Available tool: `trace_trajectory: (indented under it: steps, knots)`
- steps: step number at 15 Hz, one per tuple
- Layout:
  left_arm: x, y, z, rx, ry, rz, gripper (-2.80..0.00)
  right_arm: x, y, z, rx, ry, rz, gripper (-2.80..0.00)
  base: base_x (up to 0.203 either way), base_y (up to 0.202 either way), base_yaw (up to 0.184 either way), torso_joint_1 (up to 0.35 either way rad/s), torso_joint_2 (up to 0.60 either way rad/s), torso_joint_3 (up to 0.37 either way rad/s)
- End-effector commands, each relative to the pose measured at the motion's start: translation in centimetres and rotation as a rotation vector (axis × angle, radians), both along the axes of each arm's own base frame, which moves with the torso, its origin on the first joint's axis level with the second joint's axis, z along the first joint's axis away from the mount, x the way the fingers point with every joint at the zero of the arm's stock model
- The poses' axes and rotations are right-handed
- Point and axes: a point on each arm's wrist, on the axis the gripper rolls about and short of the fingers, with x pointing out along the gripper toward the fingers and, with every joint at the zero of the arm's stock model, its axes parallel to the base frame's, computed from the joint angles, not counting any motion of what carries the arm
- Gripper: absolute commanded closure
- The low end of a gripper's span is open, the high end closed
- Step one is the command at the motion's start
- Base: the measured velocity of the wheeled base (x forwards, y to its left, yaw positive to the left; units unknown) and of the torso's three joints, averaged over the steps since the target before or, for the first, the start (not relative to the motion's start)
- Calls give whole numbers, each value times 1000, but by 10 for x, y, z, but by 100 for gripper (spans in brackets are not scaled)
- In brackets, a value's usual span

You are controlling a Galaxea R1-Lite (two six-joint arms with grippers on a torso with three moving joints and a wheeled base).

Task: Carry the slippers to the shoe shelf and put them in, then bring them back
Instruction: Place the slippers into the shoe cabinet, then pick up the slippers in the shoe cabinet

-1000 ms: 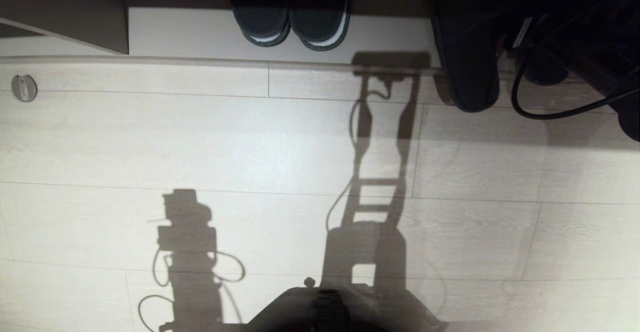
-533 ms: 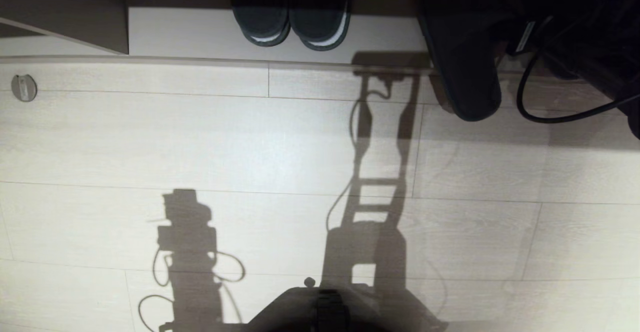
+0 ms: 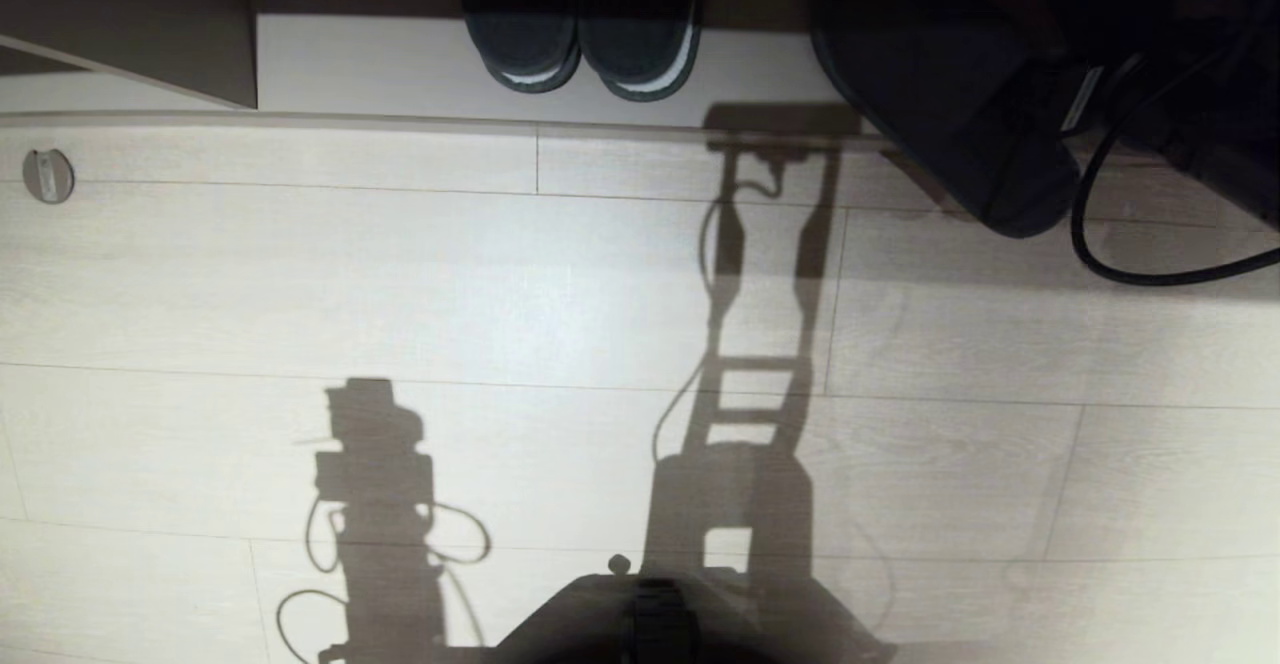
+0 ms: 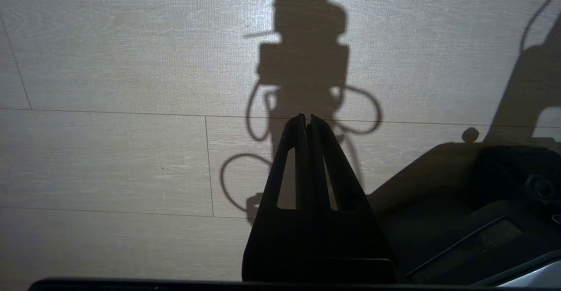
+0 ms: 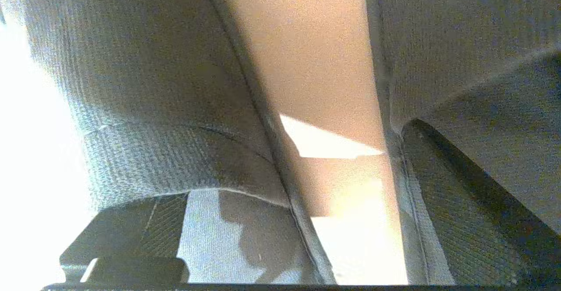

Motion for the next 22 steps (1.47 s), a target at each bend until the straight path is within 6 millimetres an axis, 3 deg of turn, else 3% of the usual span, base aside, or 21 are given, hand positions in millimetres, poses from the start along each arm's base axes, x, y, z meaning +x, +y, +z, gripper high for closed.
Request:
trace_trajectory:
  steps: [1,8,12,13,15,18,20,22]
  knots:
    - [0,0,0,-1,-1,2,0,-8,0,1,-1,-9,-1,-280,0,0,0,0,0,0]
    - [0,0,0,-1,-1,2,0,-28,-5,-19,-14,66,-25,-280,0,0,0,0,0,0]
    - [0,0,0,-1,-1,0,0,-60,-6,-30,-18,99,3,-280,0,0,0,0,0,0]
    - [0,0,0,-1,-1,2,0,-65,-4,-37,-25,117,39,0,0,0,0,0,0,0]
    - [0,0,0,-1,-1,2,0,-84,1,-41,-51,124,145,0,0,0,0,0,0,0]
    - [0,0,0,1,-1,1,0,-108,27,-48,-76,229,313,0,0,0,0,0,0,0]
    - [0,0,0,1,-1,2,0,-105,39,-54,-83,264,354,0,0,0,0,0,0,0]
    - [0,0,0,1,-1,2,0,-81,56,-65,-81,301,323,0,0,0,0,0,0,0]
